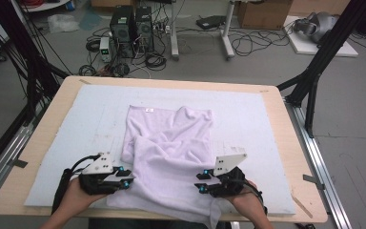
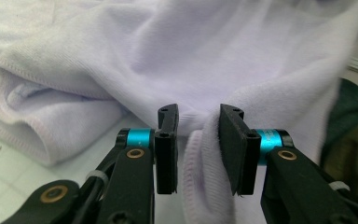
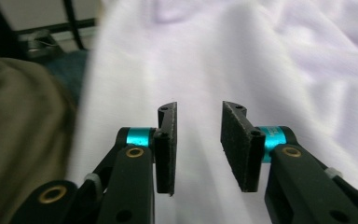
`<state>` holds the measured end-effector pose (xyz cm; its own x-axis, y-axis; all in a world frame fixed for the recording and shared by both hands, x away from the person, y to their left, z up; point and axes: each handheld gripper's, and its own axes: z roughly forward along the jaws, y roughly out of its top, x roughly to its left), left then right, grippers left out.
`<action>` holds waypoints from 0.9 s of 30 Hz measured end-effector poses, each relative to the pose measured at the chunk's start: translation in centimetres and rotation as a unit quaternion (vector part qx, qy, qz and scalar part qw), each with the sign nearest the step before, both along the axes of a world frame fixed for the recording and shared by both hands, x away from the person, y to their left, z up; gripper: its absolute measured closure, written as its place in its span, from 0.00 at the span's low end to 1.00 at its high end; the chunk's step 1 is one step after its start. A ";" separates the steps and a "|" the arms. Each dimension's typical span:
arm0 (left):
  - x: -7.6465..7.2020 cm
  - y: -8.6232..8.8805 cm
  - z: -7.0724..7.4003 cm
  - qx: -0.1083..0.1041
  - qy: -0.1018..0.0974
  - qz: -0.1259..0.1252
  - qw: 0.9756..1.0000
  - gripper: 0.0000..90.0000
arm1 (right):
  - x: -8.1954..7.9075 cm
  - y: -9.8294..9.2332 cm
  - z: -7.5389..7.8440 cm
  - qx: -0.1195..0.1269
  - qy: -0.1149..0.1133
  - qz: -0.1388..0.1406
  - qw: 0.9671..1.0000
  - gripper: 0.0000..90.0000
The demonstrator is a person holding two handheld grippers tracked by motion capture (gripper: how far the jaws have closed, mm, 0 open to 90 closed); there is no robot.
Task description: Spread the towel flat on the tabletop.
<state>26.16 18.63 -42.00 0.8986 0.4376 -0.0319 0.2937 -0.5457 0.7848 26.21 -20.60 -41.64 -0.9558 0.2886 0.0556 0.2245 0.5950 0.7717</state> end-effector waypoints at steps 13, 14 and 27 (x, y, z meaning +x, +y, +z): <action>0.5 -1.1 -1.4 0.013 0.037 -0.009 0.999 0.96 | 0.3 -0.4 -2.7 -0.036 0.013 -0.003 0.999 0.87; 0.2 -0.9 -1.3 0.017 0.035 -0.008 0.999 0.97 | 0.2 -0.3 -2.7 -0.035 0.017 0.004 0.999 0.93; -6.1 2.3 0.5 0.009 0.029 -0.008 1.000 0.97 | -2.0 1.6 -2.2 -0.030 0.021 0.061 0.997 0.97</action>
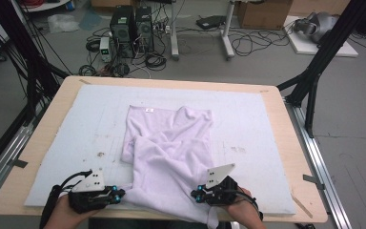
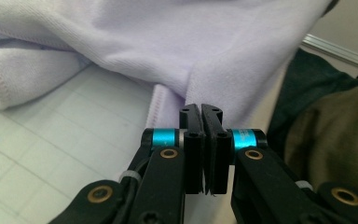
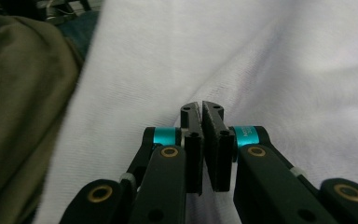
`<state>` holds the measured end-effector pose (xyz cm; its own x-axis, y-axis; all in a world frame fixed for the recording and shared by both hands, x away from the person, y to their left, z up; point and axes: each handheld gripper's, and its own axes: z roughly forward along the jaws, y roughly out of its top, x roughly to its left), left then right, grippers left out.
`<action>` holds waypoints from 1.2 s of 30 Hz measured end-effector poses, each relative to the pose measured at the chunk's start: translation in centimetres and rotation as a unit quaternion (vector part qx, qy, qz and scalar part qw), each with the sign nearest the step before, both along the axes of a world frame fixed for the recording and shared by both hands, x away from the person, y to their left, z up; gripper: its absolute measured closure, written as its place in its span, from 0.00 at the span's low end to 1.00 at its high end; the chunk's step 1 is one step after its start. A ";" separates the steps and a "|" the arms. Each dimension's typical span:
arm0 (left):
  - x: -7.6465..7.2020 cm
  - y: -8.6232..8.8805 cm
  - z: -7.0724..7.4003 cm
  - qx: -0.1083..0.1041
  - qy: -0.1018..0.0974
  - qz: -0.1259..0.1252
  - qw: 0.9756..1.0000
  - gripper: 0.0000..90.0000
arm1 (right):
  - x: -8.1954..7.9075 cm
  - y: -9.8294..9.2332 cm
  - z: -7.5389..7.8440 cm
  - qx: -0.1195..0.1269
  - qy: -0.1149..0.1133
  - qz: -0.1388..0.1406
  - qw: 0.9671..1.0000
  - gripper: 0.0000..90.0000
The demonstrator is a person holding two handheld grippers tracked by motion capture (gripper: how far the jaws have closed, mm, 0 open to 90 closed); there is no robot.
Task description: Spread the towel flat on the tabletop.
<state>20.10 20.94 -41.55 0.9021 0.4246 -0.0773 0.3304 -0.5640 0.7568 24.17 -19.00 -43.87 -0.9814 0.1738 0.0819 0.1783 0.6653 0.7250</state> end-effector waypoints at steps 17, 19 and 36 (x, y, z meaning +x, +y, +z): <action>4.5 -0.2 -0.6 -0.011 0.013 0.011 1.000 0.81 | 1.9 -2.2 1.6 0.039 -0.007 -0.057 0.998 0.81; 4.6 -0.8 -1.2 0.000 0.022 -0.001 1.000 0.78 | 2.3 -1.9 1.1 0.027 -0.005 -0.053 0.998 0.79; 2.6 0.7 -1.7 0.031 0.008 0.010 0.999 1.00 | 2.8 -0.4 -0.3 -0.013 -0.010 -0.042 0.999 0.77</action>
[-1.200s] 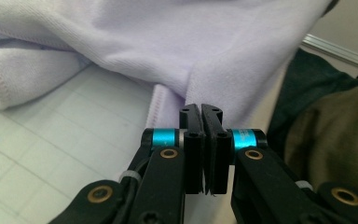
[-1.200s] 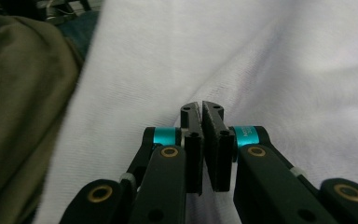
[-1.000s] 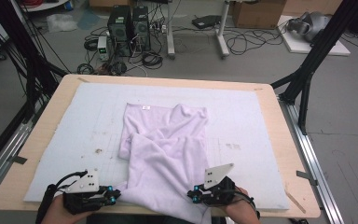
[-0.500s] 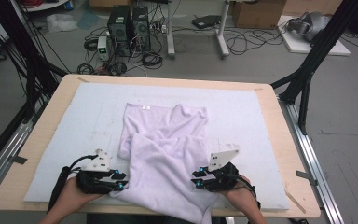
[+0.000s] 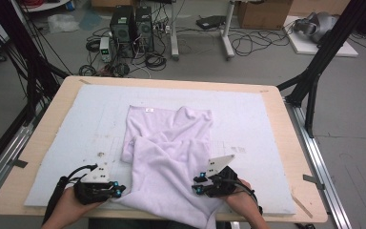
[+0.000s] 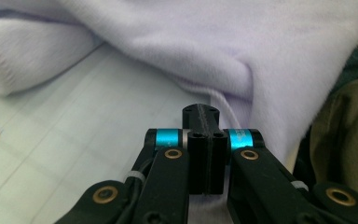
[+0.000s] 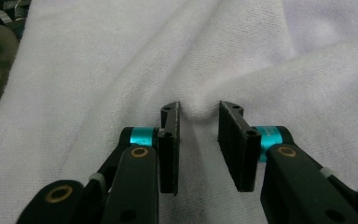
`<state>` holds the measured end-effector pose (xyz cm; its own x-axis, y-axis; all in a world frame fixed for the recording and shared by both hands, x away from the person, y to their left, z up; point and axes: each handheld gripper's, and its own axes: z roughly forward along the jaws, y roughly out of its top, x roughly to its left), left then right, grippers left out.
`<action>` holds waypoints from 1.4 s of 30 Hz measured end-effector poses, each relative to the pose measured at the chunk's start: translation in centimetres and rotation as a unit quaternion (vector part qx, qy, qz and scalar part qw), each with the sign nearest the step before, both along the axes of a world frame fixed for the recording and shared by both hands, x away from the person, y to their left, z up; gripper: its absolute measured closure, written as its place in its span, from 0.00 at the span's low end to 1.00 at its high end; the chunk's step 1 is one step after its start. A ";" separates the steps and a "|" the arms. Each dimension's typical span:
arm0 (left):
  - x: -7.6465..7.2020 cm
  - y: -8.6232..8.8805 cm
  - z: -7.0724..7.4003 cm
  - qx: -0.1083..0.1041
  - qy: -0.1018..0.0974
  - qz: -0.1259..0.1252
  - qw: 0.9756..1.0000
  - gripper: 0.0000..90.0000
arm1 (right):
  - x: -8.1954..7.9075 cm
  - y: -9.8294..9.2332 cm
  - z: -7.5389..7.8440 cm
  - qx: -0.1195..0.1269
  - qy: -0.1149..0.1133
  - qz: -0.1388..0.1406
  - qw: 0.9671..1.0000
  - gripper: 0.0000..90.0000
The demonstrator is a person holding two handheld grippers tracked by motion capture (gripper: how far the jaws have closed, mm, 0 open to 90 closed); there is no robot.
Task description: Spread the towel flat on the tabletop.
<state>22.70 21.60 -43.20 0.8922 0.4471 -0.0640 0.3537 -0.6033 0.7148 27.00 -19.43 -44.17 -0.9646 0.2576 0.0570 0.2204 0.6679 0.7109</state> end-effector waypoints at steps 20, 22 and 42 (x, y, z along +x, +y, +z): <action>1.1 -2.1 0.9 -0.030 0.016 -0.035 0.999 0.76 | 0.0 -0.2 -0.1 0.002 -0.008 -0.011 1.000 0.72; 1.4 -2.4 0.4 -0.013 0.022 -0.036 0.999 0.75 | 0.0 -0.2 0.0 0.001 -0.010 -0.012 1.000 0.71; -3.7 2.7 0.6 -0.015 0.001 0.030 0.999 0.98 | -0.3 0.0 0.0 -0.005 -0.017 -0.010 1.000 0.71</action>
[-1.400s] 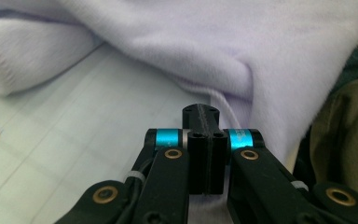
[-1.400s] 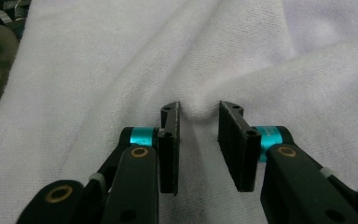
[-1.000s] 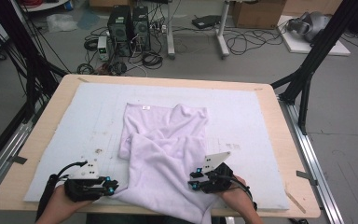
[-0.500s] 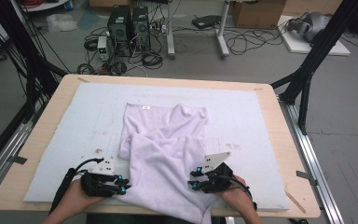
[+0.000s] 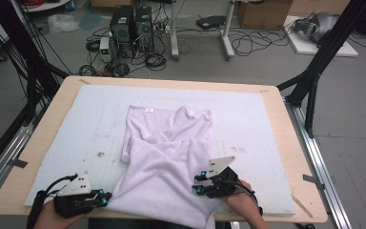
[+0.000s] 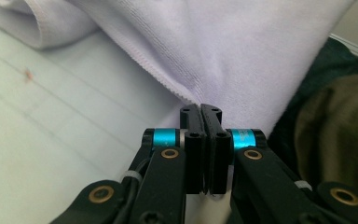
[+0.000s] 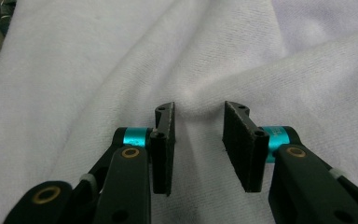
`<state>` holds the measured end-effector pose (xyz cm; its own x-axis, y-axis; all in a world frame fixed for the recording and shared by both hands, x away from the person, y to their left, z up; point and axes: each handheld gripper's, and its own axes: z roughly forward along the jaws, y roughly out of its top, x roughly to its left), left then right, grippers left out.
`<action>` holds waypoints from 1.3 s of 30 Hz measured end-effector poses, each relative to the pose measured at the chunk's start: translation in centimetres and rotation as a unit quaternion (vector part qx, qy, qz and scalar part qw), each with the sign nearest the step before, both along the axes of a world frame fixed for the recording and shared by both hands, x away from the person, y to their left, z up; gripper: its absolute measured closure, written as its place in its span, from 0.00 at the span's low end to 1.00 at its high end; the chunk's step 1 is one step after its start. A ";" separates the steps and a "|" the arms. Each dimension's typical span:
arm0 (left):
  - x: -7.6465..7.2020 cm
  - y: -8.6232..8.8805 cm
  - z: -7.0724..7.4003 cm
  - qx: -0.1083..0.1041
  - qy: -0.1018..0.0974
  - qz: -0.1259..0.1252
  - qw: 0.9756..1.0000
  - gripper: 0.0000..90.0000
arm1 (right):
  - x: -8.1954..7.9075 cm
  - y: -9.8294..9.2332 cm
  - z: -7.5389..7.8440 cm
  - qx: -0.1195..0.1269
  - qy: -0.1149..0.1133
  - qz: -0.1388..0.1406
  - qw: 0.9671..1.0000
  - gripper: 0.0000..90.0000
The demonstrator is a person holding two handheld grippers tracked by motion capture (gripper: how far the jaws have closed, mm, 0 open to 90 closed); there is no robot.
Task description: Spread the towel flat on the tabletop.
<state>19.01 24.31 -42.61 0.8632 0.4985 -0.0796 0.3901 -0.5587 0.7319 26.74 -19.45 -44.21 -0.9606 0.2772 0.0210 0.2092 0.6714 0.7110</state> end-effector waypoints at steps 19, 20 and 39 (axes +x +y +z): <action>6.4 -4.8 0.1 -0.008 -0.041 -0.030 0.999 0.68 | 0.5 -1.1 0.9 -0.008 -0.019 -0.009 1.000 0.69; 6.9 -5.2 -0.4 -0.003 -0.032 -0.030 0.999 0.66 | 0.5 -1.3 0.8 -0.012 -0.016 -0.008 1.000 0.69; 0.0 -2.3 0.1 0.009 -0.023 -0.049 0.998 0.97 | -3.6 -1.7 1.4 0.028 0.001 0.046 0.999 0.97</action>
